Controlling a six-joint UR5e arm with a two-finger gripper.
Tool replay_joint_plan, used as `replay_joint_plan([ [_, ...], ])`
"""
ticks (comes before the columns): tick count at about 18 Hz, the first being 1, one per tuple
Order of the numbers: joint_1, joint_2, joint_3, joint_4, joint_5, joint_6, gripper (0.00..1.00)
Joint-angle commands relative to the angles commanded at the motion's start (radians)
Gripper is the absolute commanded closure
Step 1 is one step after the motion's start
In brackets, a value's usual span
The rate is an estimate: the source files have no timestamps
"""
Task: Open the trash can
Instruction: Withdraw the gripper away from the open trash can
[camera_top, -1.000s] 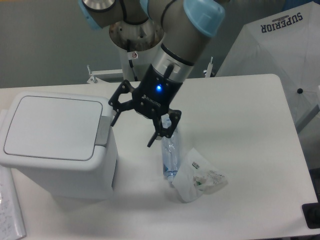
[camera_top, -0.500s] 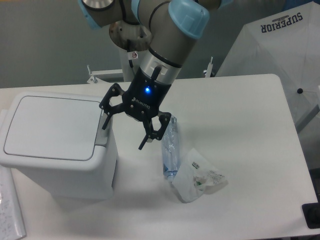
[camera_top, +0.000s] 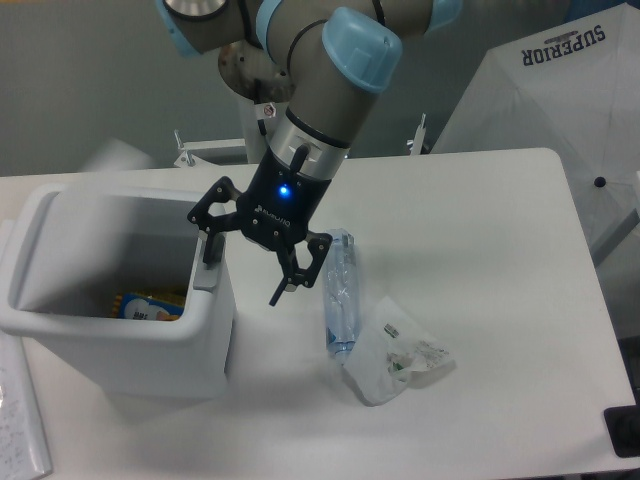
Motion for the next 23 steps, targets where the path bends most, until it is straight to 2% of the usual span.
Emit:
replay_joint_plan([
  [5, 0.006, 0.006, 0.041, 0.006, 0.0, 0.005, 0.0],
  [8, 0.066, 0.002, 0.093, 0.031, 0.002, 0.011, 0.0],
  [10, 0.075, -0.009, 0.11, 0.041, 0.055, 0.015, 0.0],
  [15, 0.075, -0.083, 0.13, 0.074, 0.322, 0.023, 0.0],
  [17, 0.112, -0.118, 0.12, 0.074, 0.402, 0.057, 0.0],
  [23, 0.189, -0.221, 0.127, 0.063, 0.434, 0.259, 0.0],
])
